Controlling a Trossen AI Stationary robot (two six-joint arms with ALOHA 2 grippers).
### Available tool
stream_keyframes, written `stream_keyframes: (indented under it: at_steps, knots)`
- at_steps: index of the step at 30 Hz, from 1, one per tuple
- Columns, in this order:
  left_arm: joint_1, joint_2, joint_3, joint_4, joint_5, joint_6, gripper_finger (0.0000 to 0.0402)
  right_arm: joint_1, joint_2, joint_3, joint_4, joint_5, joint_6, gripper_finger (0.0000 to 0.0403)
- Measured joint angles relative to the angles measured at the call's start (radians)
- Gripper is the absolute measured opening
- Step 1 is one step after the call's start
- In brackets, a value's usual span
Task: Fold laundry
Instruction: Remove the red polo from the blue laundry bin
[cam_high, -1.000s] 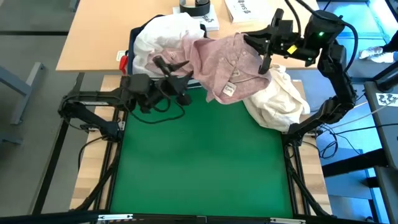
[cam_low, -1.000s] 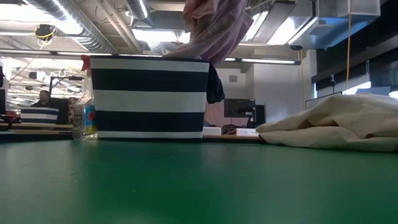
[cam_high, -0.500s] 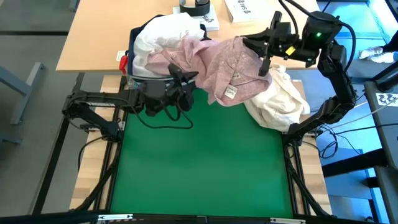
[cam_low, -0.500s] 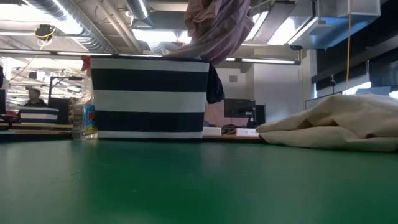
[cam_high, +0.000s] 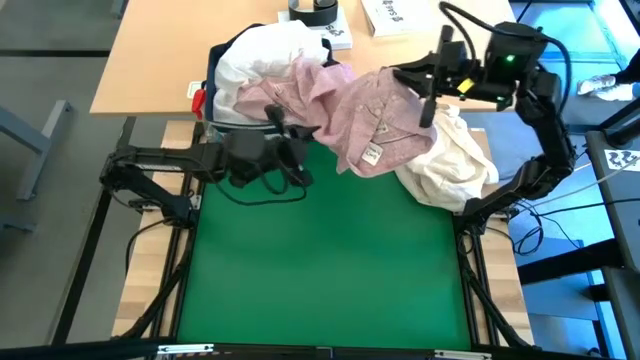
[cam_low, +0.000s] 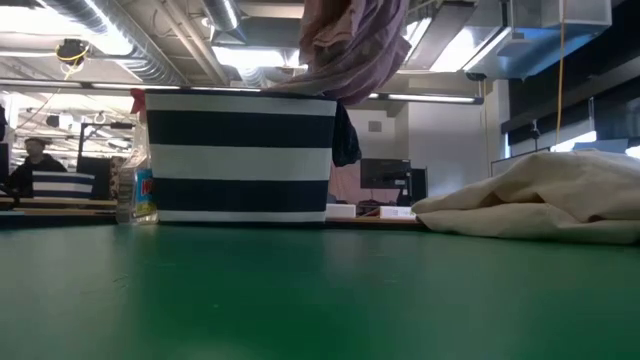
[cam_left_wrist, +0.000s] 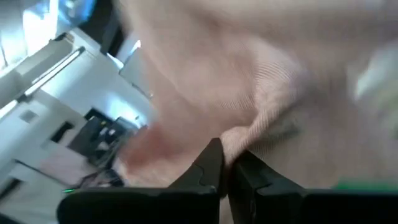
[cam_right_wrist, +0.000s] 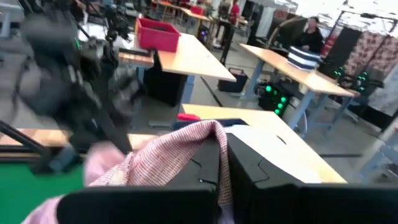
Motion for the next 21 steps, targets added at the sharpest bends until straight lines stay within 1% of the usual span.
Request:
stream_keyframes:
  at_steps: [3, 6, 10, 13, 15, 21]
  knots:
    - [-0.049, -0.006, 0.138, 0.003, 0.021, -0.072, 0.0003, 0.000, -0.040, 0.000, -0.019, 0.024, 0.000, 0.0013]
    - [-0.085, -0.005, 0.280, 0.004, 0.022, -0.104, 0.0003, 0.000, -0.084, 0.000, -0.016, 0.026, 0.001, 0.0013]
    - [-0.112, -0.002, 0.423, 0.003, 0.022, -0.144, 0.0002, 0.001, -0.134, 0.000, 0.003, 0.009, 0.038, 0.0014]
    - [-0.121, 0.000, 0.488, 0.006, 0.029, -0.169, 0.0002, 0.001, -0.169, 0.000, 0.007, -0.043, 0.095, 0.0014]
    - [-0.122, 0.003, 0.513, 0.003, 0.059, -0.185, 0.0002, 0.001, -0.190, 0.000, 0.007, -0.096, 0.148, 0.0014]
    - [-0.114, 0.006, 0.526, 0.015, 0.164, -0.243, 0.0001, 0.001, -0.229, -0.001, 0.032, -0.294, 0.364, 0.0014]
